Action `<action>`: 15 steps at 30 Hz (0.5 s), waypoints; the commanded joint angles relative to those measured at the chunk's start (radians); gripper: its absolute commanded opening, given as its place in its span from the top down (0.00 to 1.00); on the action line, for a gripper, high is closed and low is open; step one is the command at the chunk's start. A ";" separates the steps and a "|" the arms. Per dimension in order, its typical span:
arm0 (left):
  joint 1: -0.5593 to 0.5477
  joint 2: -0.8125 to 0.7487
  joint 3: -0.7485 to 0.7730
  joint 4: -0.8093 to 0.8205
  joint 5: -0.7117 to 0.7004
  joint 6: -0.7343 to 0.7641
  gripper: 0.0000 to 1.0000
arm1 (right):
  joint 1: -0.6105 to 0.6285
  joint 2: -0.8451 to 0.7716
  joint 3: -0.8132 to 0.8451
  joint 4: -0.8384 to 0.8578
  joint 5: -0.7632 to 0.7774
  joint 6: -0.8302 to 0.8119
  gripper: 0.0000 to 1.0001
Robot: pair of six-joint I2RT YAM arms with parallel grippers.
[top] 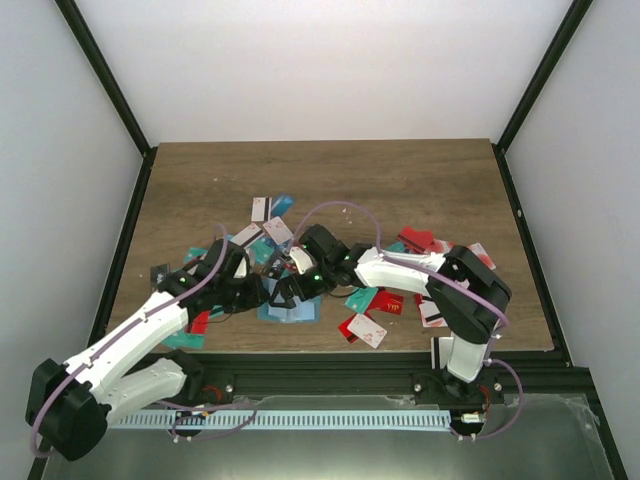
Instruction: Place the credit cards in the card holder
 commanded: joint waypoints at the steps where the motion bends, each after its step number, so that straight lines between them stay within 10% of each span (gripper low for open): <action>1: 0.001 0.044 0.039 0.075 0.107 0.041 0.94 | 0.007 -0.039 0.000 -0.028 0.061 -0.012 0.00; 15: -0.003 0.288 0.107 0.137 0.137 0.161 0.94 | -0.008 -0.229 -0.166 -0.101 0.217 -0.005 0.00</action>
